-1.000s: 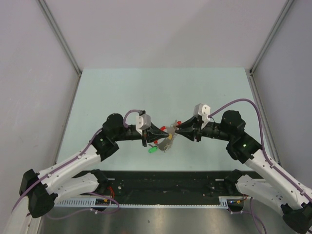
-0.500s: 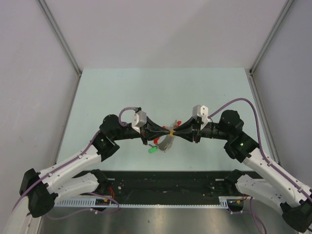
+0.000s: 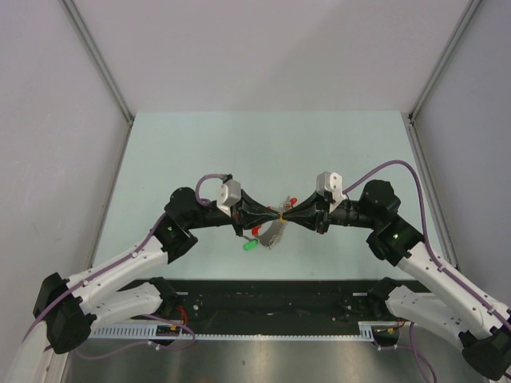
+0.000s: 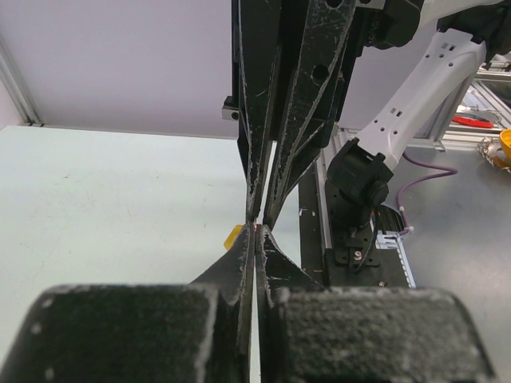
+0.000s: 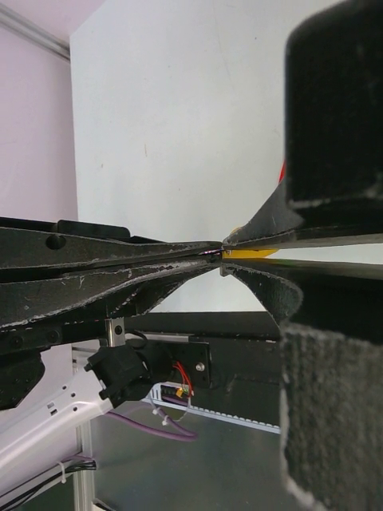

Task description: Put the keys on the keyring

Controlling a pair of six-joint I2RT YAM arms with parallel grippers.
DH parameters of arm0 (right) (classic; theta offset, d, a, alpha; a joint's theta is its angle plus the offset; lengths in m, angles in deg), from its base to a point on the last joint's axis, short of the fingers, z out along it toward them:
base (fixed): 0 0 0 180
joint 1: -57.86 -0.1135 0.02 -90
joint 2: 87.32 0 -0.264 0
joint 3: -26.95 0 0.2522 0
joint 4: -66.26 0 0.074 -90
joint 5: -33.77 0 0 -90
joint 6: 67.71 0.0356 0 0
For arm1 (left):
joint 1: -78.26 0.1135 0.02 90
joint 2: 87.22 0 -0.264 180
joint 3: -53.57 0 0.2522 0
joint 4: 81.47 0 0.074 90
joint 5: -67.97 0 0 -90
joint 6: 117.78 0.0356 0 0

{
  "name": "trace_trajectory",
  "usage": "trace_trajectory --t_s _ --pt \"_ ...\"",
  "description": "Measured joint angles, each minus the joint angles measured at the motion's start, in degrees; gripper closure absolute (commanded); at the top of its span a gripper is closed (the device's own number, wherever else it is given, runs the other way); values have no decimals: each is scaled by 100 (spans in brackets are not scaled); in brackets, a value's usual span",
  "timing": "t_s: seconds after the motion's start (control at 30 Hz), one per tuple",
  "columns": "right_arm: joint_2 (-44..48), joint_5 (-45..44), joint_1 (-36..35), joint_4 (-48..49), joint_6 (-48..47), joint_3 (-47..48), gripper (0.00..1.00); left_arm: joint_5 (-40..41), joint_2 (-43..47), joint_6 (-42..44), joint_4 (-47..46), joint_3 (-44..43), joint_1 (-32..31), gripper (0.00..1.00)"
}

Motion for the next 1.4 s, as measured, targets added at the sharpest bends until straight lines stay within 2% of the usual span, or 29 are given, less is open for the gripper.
trace_trajectory --t_s 0.67,0.8,1.03,1.23,1.4 --pt "-120 20 -90 105 98 -2 90 -26 -55 -103 -256 42 2 100" --pt "-142 17 -83 116 114 -11 100 -46 -125 -103 -319 42 2 100" --pt "-138 -17 -63 101 129 -35 100 -42 -153 -94 -319 42 2 99" --pt "-120 -197 -63 -50 96 -35 100 227 -39 52 -20 42 -55 83" --pt "-68 -485 -59 -304 39 -37 100 487 195 313 479 39 -133 76"
